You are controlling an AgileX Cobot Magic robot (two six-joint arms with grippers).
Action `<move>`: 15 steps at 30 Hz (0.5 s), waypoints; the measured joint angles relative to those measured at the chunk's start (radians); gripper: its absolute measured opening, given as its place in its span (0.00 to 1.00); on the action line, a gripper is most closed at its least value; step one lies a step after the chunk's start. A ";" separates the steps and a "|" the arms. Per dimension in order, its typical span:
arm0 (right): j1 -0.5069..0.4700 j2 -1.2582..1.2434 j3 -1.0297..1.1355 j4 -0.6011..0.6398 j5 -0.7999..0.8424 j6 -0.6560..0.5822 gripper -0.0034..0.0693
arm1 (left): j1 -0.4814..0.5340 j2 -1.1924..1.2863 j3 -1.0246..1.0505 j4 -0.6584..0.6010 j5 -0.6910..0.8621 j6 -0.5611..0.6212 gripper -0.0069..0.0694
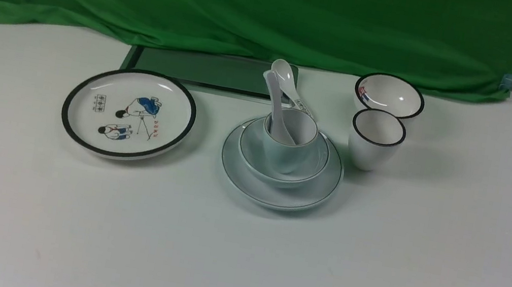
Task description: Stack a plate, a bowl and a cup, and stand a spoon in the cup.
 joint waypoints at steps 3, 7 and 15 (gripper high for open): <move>-0.011 0.000 0.000 -0.003 0.041 0.014 0.06 | 0.000 0.000 0.000 0.000 0.001 0.001 0.05; -0.013 0.000 0.000 -0.003 0.048 0.016 0.07 | 0.000 0.000 0.000 0.000 0.000 0.002 0.05; -0.013 0.000 0.000 -0.003 0.048 0.017 0.07 | 0.000 0.000 0.000 0.000 0.000 0.002 0.05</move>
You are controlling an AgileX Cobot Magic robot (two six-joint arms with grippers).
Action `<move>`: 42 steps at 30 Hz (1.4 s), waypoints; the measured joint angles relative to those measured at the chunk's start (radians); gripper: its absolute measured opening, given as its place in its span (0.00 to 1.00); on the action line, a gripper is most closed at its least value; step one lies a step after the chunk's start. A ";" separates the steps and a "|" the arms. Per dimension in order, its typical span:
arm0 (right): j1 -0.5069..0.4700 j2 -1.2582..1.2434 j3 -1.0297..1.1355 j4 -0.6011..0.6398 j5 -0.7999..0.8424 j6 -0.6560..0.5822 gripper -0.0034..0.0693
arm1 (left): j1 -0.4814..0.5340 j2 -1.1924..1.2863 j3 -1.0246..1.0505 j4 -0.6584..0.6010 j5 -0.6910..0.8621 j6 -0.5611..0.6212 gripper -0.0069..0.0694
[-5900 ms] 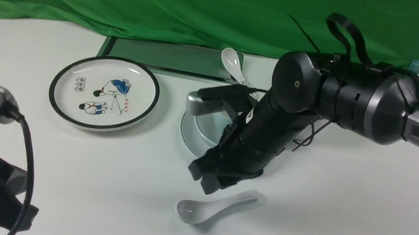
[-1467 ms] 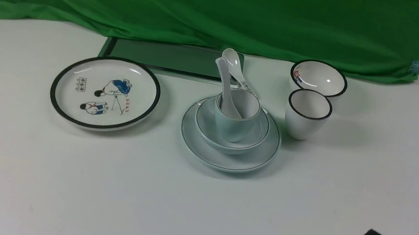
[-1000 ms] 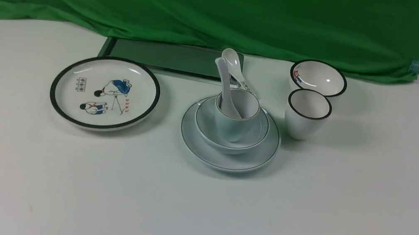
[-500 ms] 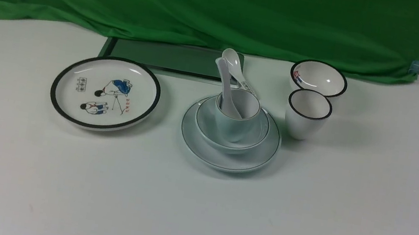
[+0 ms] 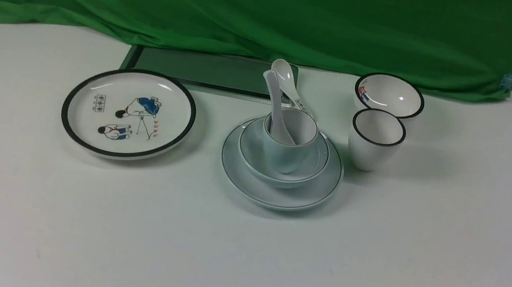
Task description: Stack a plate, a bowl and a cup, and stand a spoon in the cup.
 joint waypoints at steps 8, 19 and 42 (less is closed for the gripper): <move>0.000 0.000 0.000 0.000 0.000 0.000 0.10 | 0.000 0.000 0.000 0.000 0.000 0.000 0.05; 0.000 -0.001 0.000 -0.001 0.002 0.000 0.12 | 0.169 -0.048 0.122 -0.028 -0.049 -0.007 0.05; 0.000 -0.001 0.000 -0.001 0.003 0.000 0.20 | 0.303 -0.100 0.279 -0.152 -0.114 0.059 0.05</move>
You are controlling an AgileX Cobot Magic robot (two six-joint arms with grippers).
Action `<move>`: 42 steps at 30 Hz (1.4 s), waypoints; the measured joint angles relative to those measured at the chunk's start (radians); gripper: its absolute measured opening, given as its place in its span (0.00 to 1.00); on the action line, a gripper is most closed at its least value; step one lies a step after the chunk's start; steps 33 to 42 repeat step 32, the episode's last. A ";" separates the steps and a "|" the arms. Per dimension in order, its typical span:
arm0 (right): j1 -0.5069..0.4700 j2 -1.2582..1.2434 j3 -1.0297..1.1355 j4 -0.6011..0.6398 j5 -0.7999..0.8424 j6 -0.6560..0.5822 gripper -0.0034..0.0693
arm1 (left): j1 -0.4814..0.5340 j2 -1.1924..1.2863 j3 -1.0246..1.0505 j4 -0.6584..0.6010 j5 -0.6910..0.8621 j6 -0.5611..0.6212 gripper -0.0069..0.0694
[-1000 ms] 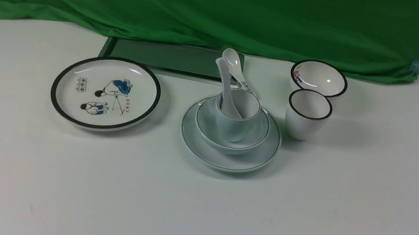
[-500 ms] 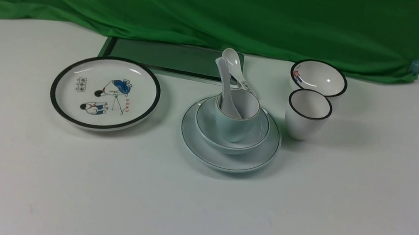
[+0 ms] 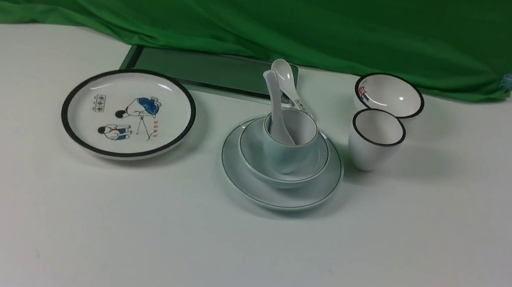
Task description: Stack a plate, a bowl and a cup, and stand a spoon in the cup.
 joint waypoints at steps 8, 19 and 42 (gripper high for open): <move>0.000 0.000 0.000 0.000 0.000 0.000 0.22 | 0.001 0.000 0.000 0.000 0.000 0.000 0.05; 0.000 0.000 0.000 0.000 0.000 0.000 0.24 | 0.002 0.000 0.000 0.000 0.000 0.000 0.05; 0.000 0.000 0.000 0.000 0.000 0.000 0.27 | 0.002 0.000 0.000 -0.001 -0.001 0.009 0.05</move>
